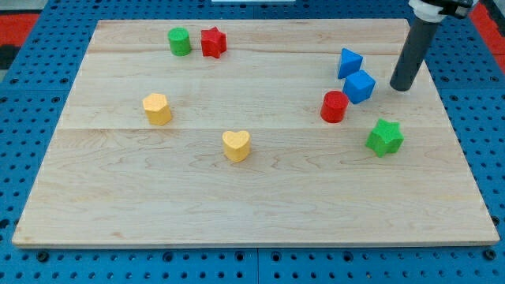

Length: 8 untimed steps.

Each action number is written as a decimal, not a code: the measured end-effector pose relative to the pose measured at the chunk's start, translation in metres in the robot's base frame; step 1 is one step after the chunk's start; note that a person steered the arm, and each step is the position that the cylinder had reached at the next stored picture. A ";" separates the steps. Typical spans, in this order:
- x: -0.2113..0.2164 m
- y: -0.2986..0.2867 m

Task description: Slide the blue triangle up and left a bit

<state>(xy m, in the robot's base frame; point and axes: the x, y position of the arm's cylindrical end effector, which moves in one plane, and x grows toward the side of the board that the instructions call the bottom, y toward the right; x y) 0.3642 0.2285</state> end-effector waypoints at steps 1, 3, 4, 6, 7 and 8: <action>-0.004 0.000; -0.004 -0.013; -0.006 -0.017; -0.035 -0.025; -0.054 -0.046; -0.067 -0.069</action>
<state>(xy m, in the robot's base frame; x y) 0.2969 0.1598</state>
